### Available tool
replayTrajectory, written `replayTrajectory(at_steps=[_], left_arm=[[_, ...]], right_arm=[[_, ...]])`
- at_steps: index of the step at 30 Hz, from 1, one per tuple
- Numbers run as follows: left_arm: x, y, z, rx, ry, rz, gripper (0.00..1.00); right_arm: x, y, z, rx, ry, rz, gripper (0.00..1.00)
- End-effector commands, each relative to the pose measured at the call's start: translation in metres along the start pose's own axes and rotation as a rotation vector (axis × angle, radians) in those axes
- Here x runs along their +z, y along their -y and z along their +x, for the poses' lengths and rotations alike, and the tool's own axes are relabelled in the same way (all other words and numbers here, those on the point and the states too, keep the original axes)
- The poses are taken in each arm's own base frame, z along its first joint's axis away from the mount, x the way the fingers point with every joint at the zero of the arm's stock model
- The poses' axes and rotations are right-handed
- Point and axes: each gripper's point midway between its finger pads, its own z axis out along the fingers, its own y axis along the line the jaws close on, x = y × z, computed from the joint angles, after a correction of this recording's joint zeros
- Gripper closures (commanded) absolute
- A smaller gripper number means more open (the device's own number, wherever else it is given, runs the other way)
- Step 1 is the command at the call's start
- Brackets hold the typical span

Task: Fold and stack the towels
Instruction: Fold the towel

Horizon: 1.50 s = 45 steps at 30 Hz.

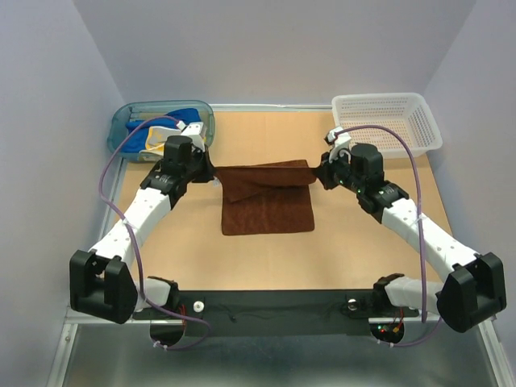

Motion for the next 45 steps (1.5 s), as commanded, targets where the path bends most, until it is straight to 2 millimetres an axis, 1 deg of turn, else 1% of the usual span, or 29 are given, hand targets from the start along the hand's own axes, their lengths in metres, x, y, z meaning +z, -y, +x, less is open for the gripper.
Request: replayTrajectory(at_steps=[1,2,3,4,5,7,8,10,11,12,14,15,17,18,20,22,23,26,27,30,32,34,36,39,44,45], left_arm=[[-0.018,-0.052,-0.029,0.003,0.104,-0.25,1.0],[-0.019,-0.051,-0.036,0.004,0.114,-0.252,1.0],[-0.018,-0.051,-0.05,0.01,0.139,-0.262,1.0],[-0.019,-0.05,-0.059,0.014,0.154,-0.269,1.0],[-0.019,-0.049,-0.075,0.017,0.182,-0.277,1.0],[-0.02,-0.052,-0.094,0.026,0.22,-0.309,1.0],[-0.018,-0.05,-0.108,0.033,0.243,-0.313,1.0],[-0.018,-0.051,-0.125,0.043,0.272,-0.329,1.0],[-0.017,-0.052,-0.133,0.043,0.288,-0.333,1.0],[-0.013,-0.051,-0.146,0.043,0.304,-0.337,1.0],[-0.009,-0.051,-0.159,0.049,0.323,-0.338,1.0],[-0.004,-0.052,-0.168,0.051,0.329,-0.341,1.0],[0.006,-0.051,-0.179,0.063,0.332,-0.338,1.0],[0.01,-0.052,-0.181,0.067,0.328,-0.339,1.0],[0.016,-0.053,-0.185,0.072,0.328,-0.342,1.0],[0.024,-0.055,-0.19,0.076,0.327,-0.346,1.0],[0.027,-0.057,-0.192,0.08,0.327,-0.35,1.0],[0.033,-0.063,-0.202,0.083,0.324,-0.369,1.0],[0.034,-0.063,-0.204,0.081,0.325,-0.367,1.0],[0.036,-0.057,-0.21,0.07,0.337,-0.338,1.0],[0.037,-0.055,-0.213,0.067,0.346,-0.326,1.0],[0.037,-0.057,-0.217,0.067,0.355,-0.335,1.0],[0.037,-0.059,-0.219,0.063,0.36,-0.341,1.0],[0.037,-0.058,-0.222,0.056,0.364,-0.331,1.0],[0.04,-0.058,-0.22,0.061,0.355,-0.328,1.0],[0.042,-0.059,-0.216,0.062,0.345,-0.326,1.0]], right_arm=[[-0.013,0.041,-0.004,0.048,-0.001,0.198,0.99],[-0.012,0.046,-0.012,0.043,0.012,0.225,1.0],[-0.008,0.051,-0.015,0.042,0.007,0.244,1.0],[-0.006,0.054,-0.019,0.038,0.009,0.255,1.0],[-0.006,0.059,-0.037,0.025,0.039,0.279,1.0],[-0.002,0.066,-0.049,0.005,0.05,0.305,1.0],[0.004,0.071,-0.064,-0.02,0.065,0.321,0.99],[0.008,0.08,-0.078,-0.041,0.078,0.358,0.99],[0.018,0.084,-0.077,-0.063,0.062,0.365,0.99],[0.018,0.087,-0.097,-0.074,0.095,0.375,1.0],[0.025,0.093,-0.107,-0.09,0.109,0.385,1.0],[0.03,0.097,-0.116,-0.093,0.121,0.392,0.99],[0.037,0.101,-0.123,-0.106,0.131,0.397,1.0],[0.045,0.104,-0.119,-0.109,0.119,0.397,0.99],[0.048,0.108,-0.129,-0.114,0.142,0.404,1.0],[0.057,0.112,-0.125,-0.123,0.132,0.404,0.99],[0.059,0.113,-0.13,-0.128,0.149,0.402,1.0],[0.066,0.121,-0.133,-0.139,0.155,0.409,1.0],[0.067,0.124,-0.134,-0.143,0.159,0.415,1.0],[0.067,0.139,-0.148,-0.149,0.207,0.455,1.0],[0.068,0.144,-0.155,-0.16,0.229,0.468,0.99],[0.068,0.15,-0.163,-0.168,0.261,0.484,1.0],[0.069,0.152,-0.17,-0.175,0.28,0.486,1.0],[0.072,0.154,-0.172,-0.182,0.283,0.486,0.99],[0.077,0.15,-0.158,-0.175,0.262,0.46,0.99],[0.076,0.149,-0.156,-0.176,0.26,0.453,1.0]])
